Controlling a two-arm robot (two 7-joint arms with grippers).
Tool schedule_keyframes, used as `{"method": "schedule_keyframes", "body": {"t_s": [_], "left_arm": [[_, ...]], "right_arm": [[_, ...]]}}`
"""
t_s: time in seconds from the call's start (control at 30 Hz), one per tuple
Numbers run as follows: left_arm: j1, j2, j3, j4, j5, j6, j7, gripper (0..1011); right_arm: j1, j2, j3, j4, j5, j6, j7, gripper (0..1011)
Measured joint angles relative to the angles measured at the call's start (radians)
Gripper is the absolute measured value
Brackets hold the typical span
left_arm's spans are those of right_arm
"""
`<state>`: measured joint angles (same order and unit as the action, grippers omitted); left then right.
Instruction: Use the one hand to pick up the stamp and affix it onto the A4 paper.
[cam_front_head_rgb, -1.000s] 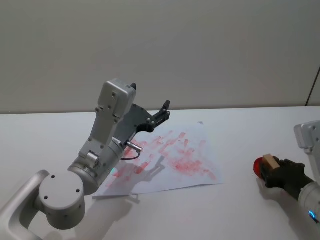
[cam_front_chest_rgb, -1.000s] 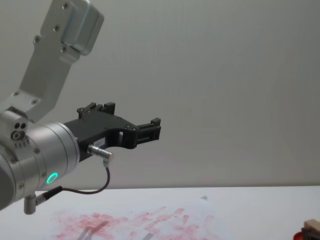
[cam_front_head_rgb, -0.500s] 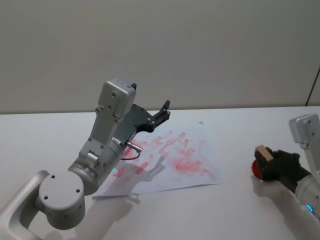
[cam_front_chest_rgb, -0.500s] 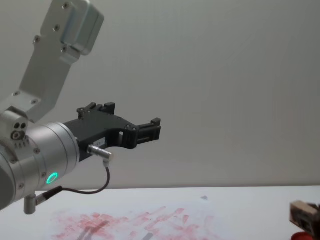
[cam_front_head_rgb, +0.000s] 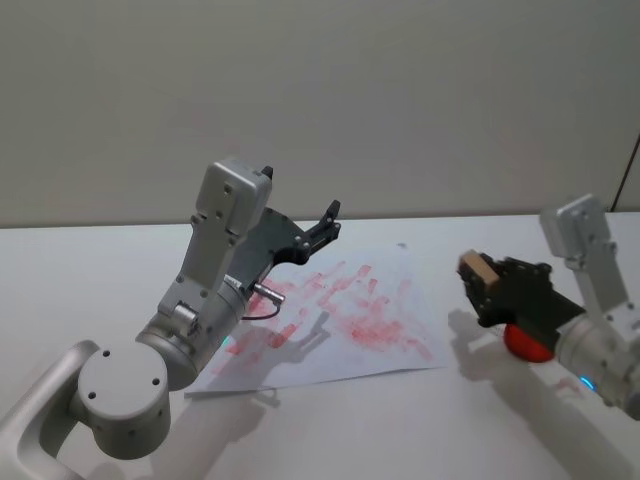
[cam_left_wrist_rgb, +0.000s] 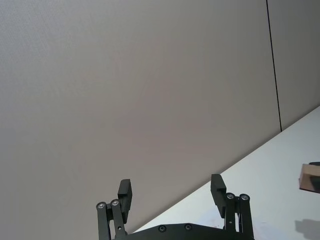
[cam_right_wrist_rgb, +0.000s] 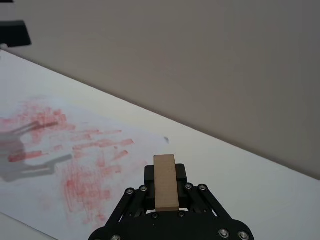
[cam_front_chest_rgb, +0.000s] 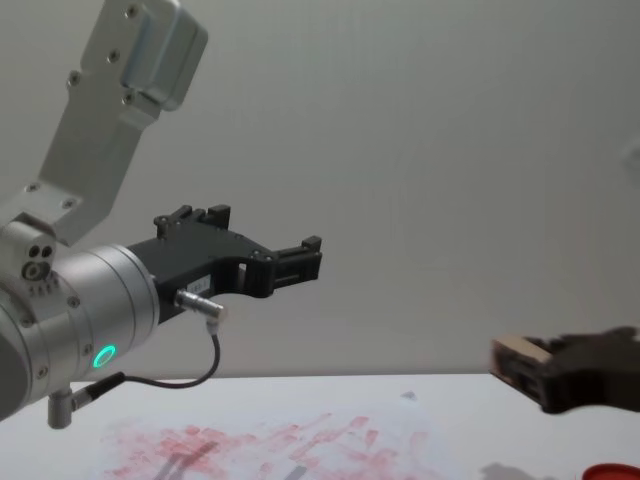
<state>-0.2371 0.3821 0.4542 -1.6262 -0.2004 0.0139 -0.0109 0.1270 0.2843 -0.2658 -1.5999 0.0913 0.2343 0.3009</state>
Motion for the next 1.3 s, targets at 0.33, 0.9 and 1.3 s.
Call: {"method": "schedule_keyframes", "body": {"t_s": [0.33, 0.9, 1.3], "left_arm": [[0.000, 0.000, 0.000, 0.000, 0.000, 0.000, 0.000, 1001], [0.000, 0.000, 0.000, 0.000, 0.000, 0.000, 0.000, 1001], [0.000, 0.000, 0.000, 0.000, 0.000, 0.000, 0.000, 1001]], "right_arm": [[0.077, -0.051, -0.029, 0.095, -0.007, -0.037, 0.113, 218], [0.178, -0.127, -0.084, 0.278, -0.051, 0.050, 0.223, 218], [0.211, -0.150, -0.102, 0.344, -0.080, 0.087, 0.229, 218]]}}
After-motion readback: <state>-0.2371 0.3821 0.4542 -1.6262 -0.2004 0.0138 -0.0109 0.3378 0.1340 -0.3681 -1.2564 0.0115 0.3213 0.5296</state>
